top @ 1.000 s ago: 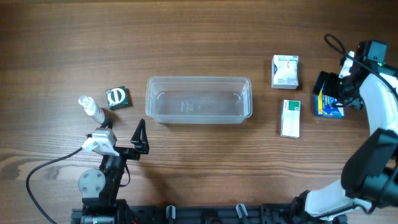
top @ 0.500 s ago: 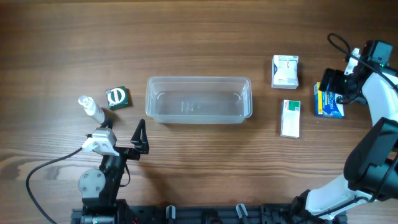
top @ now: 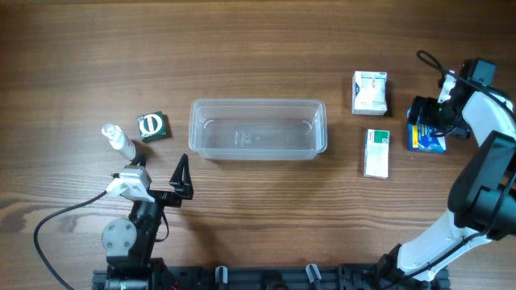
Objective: Pack container
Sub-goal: 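Reach the right gripper to the blue Vapo lozenge box and grasp it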
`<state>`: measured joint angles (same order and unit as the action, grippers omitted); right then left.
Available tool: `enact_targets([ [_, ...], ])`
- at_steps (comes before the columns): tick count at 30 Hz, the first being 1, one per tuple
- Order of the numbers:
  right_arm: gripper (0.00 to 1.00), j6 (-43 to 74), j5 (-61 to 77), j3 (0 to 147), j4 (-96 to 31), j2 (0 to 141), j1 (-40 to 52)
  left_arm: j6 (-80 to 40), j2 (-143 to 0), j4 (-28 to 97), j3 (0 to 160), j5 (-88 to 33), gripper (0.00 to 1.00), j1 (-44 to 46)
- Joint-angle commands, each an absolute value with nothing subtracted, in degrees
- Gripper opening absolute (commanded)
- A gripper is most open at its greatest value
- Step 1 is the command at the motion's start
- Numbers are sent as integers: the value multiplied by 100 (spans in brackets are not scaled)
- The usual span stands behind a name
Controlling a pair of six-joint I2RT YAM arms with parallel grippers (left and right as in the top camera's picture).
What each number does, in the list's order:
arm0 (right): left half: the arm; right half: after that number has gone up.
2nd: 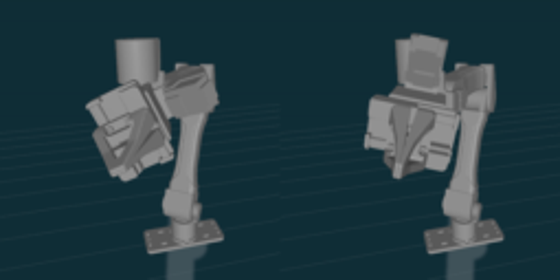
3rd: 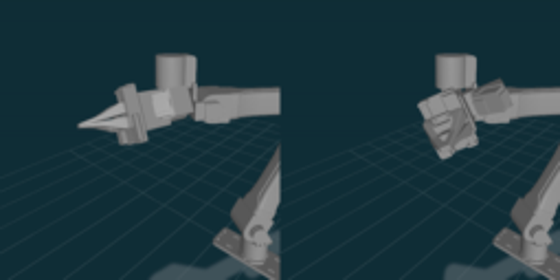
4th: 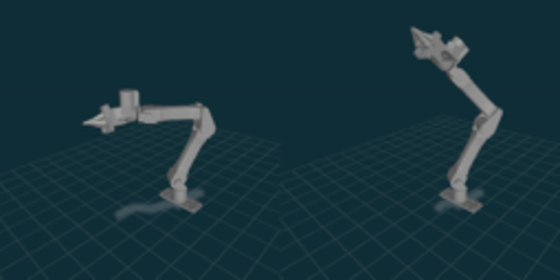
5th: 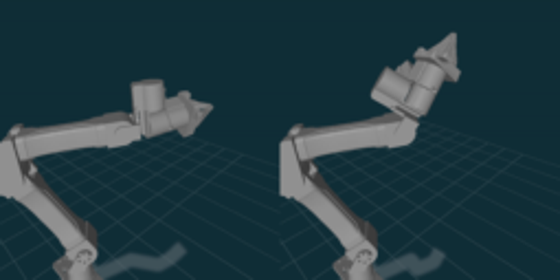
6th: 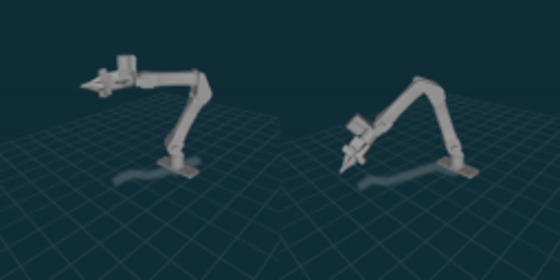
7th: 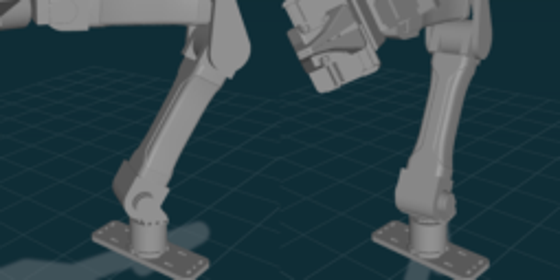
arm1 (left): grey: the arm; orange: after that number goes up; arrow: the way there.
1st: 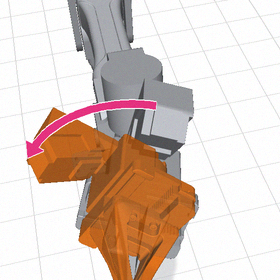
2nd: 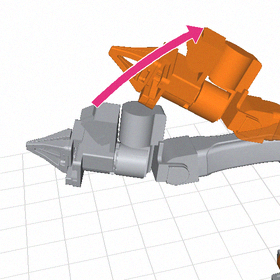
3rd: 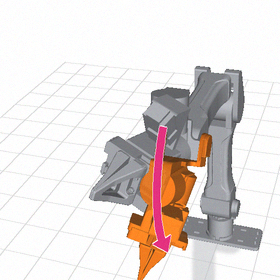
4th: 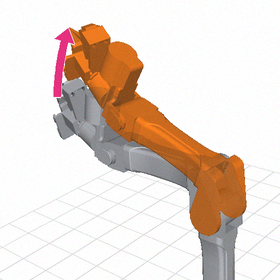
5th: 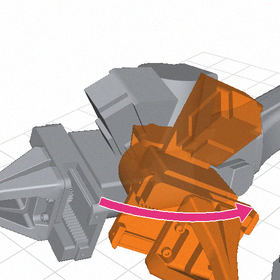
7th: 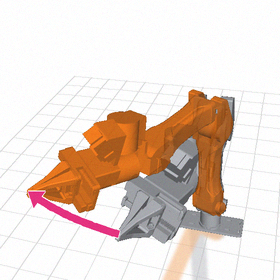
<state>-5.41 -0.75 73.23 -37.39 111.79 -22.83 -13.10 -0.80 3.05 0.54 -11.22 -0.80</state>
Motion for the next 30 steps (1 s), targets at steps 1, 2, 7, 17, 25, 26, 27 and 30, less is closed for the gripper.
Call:
enact_targets([
  [1,100,-416,-78,7349,-3754,11360,-2311,-1221,-38,333,32,-1109,100,-47],
  [2,100,-403,-40,7349,-3765,11382,-2311,-1221,-38,333,32,-1107,100,-47],
  [7,95,-388,1,7349,-4016,11478,-2311,-1221,-38,333,32,-1107,100,-47],
  [17,66,-438,1,7349,-4088,11476,-2311,-1221,-38,333,32,-1107,100,-47],
  [25,55,-370,1,7349,-4066,11476,-2311,-1221,-38,333,32,-1109,100,-47],
  [26,54,-281,-1,7360,-4075,11474,-2311,-1221,-38,333,32,-1107,100,-47],
  [27,53,-246,1,7378,-4097,11469,-2311,-1221,-38,333,32,-1109,100,-47],
  [30,50,-71,10,7450,-4180,11380,-2311,-1221,-38,336,32,-1107,100,-47],
])
